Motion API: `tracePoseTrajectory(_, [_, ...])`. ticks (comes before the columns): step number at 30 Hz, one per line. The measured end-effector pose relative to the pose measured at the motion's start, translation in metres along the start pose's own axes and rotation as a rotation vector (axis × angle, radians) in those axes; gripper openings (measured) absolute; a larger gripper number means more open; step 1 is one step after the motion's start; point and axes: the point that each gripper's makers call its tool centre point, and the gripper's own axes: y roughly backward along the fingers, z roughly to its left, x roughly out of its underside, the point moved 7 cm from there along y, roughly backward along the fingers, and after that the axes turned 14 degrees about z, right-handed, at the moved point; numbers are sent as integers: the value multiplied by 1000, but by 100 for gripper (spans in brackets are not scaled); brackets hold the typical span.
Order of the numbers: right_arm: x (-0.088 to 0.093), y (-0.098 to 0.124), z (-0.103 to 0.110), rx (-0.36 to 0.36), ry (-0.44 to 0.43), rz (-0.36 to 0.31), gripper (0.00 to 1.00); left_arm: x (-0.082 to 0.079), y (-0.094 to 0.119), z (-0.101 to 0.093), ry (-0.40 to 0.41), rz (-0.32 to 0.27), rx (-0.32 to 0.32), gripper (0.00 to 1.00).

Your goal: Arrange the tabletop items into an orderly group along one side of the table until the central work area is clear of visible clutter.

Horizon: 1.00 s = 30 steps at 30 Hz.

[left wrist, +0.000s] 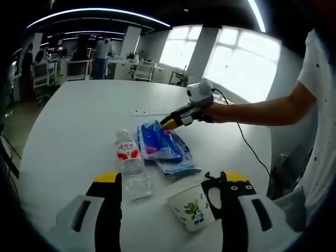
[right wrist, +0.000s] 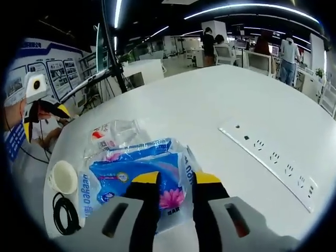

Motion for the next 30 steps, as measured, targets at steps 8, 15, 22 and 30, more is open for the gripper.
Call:
tracePoseTrajectory(8, [4, -7, -2, -8, -4, 10, 14, 1, -1, 1, 4, 3, -2, 78])
tracePoseTrajectory(15, [6, -8, -3, -2, 1, 5, 5, 3, -5, -1, 6, 6, 1, 78])
tracePoseTrajectory(22, [7, -7, -4, 3, 28, 0, 0, 3, -5, -2, 2, 10, 3, 77])
tracePoseTrajectory(30, [10, -3, -3, -15, 21, -5, 0, 3, -8, -5, 1, 12, 11, 77])
